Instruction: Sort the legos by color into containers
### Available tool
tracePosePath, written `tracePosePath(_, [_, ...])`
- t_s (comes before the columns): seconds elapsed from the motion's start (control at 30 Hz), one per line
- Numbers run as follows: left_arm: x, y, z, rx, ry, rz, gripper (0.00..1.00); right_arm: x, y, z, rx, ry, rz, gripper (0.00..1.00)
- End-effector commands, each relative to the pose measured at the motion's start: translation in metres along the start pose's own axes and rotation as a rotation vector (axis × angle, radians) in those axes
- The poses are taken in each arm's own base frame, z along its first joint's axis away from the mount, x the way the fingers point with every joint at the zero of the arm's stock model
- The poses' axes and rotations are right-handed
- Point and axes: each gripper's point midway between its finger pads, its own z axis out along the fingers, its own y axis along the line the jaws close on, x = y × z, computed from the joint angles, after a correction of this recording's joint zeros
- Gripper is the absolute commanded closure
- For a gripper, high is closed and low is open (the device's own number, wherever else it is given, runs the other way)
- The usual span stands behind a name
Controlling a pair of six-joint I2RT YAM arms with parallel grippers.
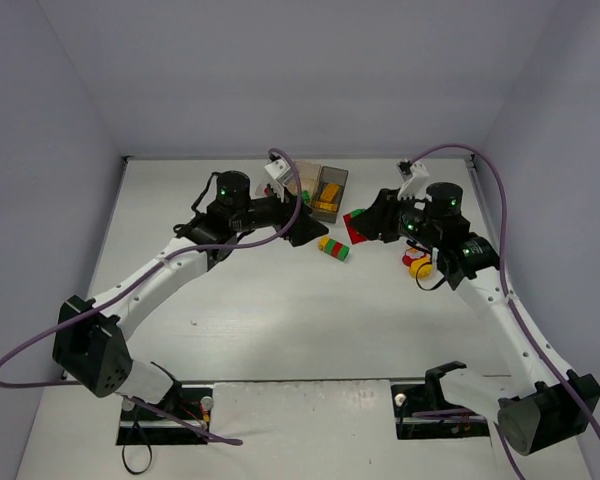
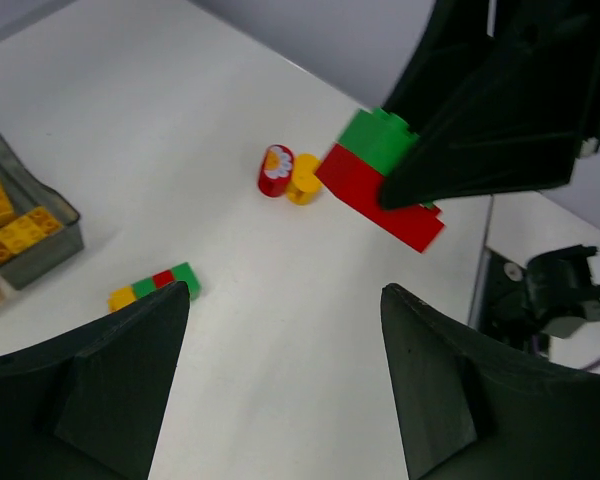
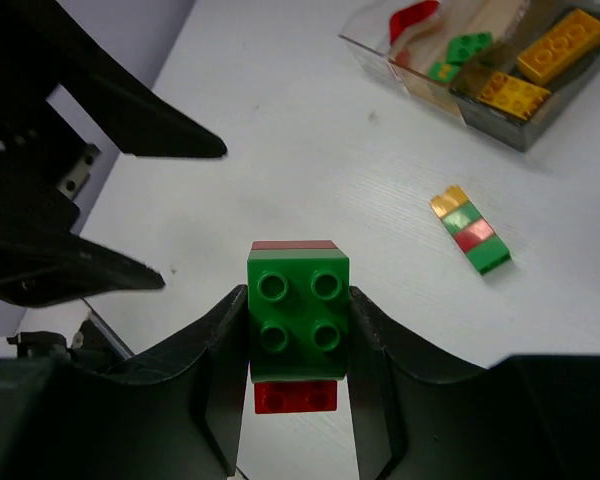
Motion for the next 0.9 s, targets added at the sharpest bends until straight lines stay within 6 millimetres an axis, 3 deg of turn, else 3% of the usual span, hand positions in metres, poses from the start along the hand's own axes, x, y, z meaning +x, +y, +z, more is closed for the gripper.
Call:
tracePosePath(0.0, [-0.033,-0.042,-0.017,0.162,-0.091,0.004,0.29,-0.061,0.047,-0.007,-0.202,-0.189,-0.116,0.96])
tracePosePath(0.13, [-0.036,-0.057,-0.026,0.214,-0.104,-0.01,0.29,-0.08,0.068,-0.01,-0.298,-0.244,-0.14,0.94])
tracePosePath(0.37, [-0.052,-0.073,-0.028,0.302,-0.181,-0.052,0.29,-0.084,0.084,-0.007,-0.413,-0.256,-0.116,0.92])
tracePosePath(0.87, [-0.084,-0.069,-0.014,0.336,-0.296,-0.061,0.3,-0.094,0.105,-0.01,-0.539,-0.283,-0.118,0.89])
